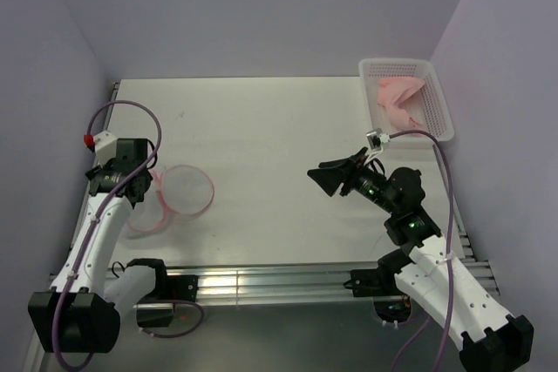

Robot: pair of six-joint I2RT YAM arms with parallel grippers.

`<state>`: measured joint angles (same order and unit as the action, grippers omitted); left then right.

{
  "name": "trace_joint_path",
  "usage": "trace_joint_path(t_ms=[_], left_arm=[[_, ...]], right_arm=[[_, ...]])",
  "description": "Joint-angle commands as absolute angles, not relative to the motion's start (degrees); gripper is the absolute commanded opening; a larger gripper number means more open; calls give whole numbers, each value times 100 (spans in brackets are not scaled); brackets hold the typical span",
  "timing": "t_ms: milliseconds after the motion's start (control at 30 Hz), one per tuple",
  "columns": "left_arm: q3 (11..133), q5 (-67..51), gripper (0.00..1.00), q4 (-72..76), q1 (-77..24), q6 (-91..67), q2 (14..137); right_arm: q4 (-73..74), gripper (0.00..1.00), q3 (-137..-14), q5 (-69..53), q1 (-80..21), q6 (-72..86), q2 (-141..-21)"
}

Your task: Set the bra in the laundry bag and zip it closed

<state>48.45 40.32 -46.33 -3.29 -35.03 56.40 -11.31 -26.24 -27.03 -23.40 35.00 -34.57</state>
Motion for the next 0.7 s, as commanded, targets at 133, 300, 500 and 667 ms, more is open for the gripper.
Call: trace_joint_path(t_ms=[133, 300, 500, 667], left_arm=[[5062, 4025, 68, -4368, -167, -3410, 6354], [5010, 3518, 38, -4009, 157, -3183, 6513], [5115, 2831, 0, -3578, 158, -3006, 6548], [5868, 2260, 0, -3428, -499, -3190, 6951]], right_arm=[[-862, 71, -2926, -2672, -2496, 3287, -3068], [-730, 71, -2962, -2505, -2540, 3217, -2892], [-808, 71, -2909, -2400, -2540, 3217, -2996], [-958, 70, -2883, -2347, -2540, 3243, -3269]])
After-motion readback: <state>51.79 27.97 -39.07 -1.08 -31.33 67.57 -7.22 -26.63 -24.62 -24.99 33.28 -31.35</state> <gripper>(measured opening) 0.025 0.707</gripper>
